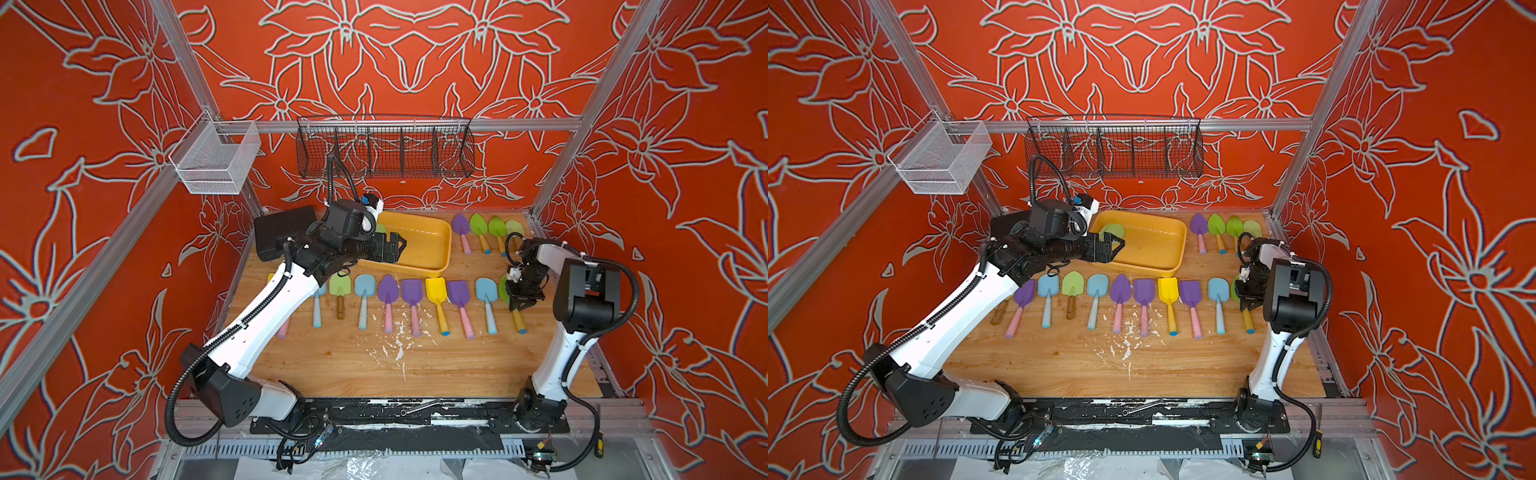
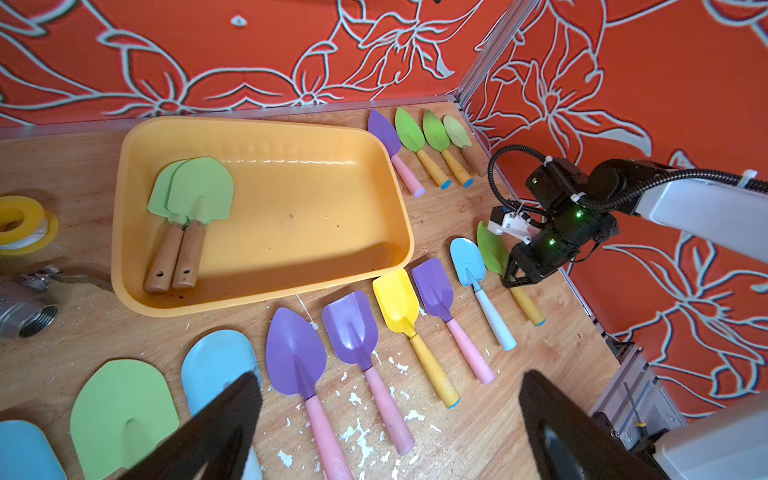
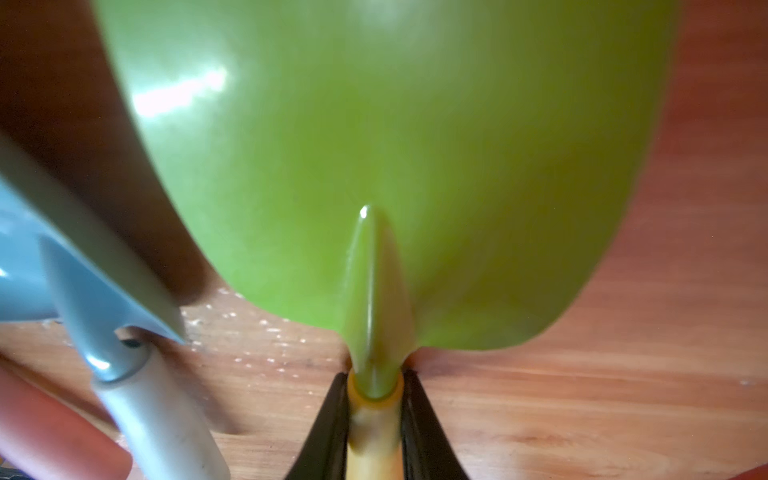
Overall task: Take the shovel out of the storage box
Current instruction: Place the shovel at the center of the board.
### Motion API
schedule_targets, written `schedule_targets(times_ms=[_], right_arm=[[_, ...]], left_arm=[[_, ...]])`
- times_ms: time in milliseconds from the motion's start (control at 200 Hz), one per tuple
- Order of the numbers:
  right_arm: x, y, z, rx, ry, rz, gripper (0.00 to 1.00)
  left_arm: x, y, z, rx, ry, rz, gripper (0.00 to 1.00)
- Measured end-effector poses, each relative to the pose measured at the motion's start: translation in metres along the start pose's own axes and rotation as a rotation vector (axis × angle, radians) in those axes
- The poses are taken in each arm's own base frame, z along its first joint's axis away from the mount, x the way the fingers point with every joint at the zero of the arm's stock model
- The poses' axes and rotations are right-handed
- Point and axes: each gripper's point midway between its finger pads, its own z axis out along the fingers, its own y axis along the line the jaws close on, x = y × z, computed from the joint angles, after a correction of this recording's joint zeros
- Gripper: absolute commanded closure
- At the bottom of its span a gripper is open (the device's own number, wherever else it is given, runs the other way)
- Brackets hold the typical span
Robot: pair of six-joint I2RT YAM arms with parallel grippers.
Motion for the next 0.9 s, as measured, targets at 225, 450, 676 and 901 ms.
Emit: schedule_targets(times_ms=[225, 450, 676, 901], right_arm=[[-0.001, 0.003, 0.0, 0.007, 0.003, -0.013, 0.8], [-0.011, 0.002, -0.002, 0.006, -0.009, 0.005, 0.79], [-0.012, 0.004, -0.002, 0.0, -0.011, 0.024, 0.56], [-0.015, 0.004, -0.005, 0.003, -0.028, 0.034, 0.42]], left_arm=[[0.002, 0.0, 0.001, 0.0, 0.004, -0.001, 0.03], [0.005, 0.002, 0.003, -0.003, 0.014, -0.003, 0.03], [0.005, 0.002, 0.003, -0.003, 0.014, -0.002, 0.03], [0.005, 0.002, 0.003, -0.003, 0.014, -0.003, 0.03]])
